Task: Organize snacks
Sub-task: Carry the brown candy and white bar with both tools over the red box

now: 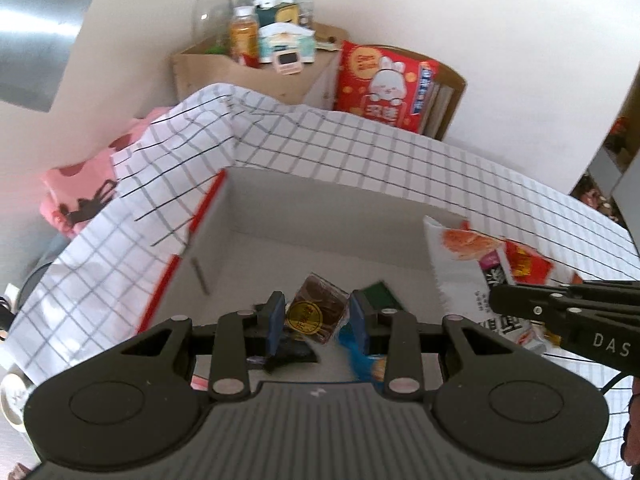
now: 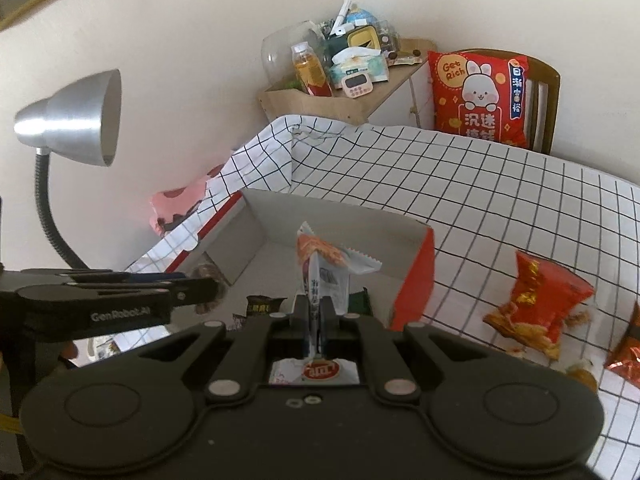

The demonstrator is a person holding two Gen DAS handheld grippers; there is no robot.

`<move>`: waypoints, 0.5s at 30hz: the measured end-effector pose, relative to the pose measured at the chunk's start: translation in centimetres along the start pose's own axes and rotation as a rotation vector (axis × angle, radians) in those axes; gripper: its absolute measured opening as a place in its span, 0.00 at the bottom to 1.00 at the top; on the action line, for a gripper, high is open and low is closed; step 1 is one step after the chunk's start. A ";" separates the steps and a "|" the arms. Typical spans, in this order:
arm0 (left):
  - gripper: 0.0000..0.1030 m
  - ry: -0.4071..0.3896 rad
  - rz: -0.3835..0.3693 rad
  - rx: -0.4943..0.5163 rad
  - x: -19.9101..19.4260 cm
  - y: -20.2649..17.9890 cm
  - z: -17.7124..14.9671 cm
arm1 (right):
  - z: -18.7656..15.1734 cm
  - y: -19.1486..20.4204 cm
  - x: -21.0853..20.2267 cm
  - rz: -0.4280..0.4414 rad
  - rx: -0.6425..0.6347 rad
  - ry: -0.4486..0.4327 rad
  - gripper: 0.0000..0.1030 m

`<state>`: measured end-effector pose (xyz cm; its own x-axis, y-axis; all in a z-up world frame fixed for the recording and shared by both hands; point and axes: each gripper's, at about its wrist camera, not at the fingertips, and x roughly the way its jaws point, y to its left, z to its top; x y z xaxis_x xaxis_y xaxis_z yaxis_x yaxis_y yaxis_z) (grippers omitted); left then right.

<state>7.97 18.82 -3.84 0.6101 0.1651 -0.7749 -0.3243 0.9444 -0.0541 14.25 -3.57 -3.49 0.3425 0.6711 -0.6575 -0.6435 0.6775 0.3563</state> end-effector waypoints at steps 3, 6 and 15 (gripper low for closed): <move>0.33 0.015 0.020 -0.006 1.1 1.6 0.3 | 0.4 0.4 1.8 -0.007 0.007 0.021 0.04; 0.33 0.036 0.048 -0.003 2.7 2.8 0.8 | 0.8 0.9 3.7 -0.012 0.009 0.040 0.04; 0.33 0.108 0.095 0.009 7.4 4.5 1.2 | 1.3 1.7 8.9 -0.037 -0.014 0.106 0.04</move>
<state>11.90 24.62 -9.07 0.4954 0.2228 -0.8396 -0.3702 0.9285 0.0280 17.12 3.95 -7.93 0.2923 0.6100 -0.7366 -0.6417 0.6962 0.3219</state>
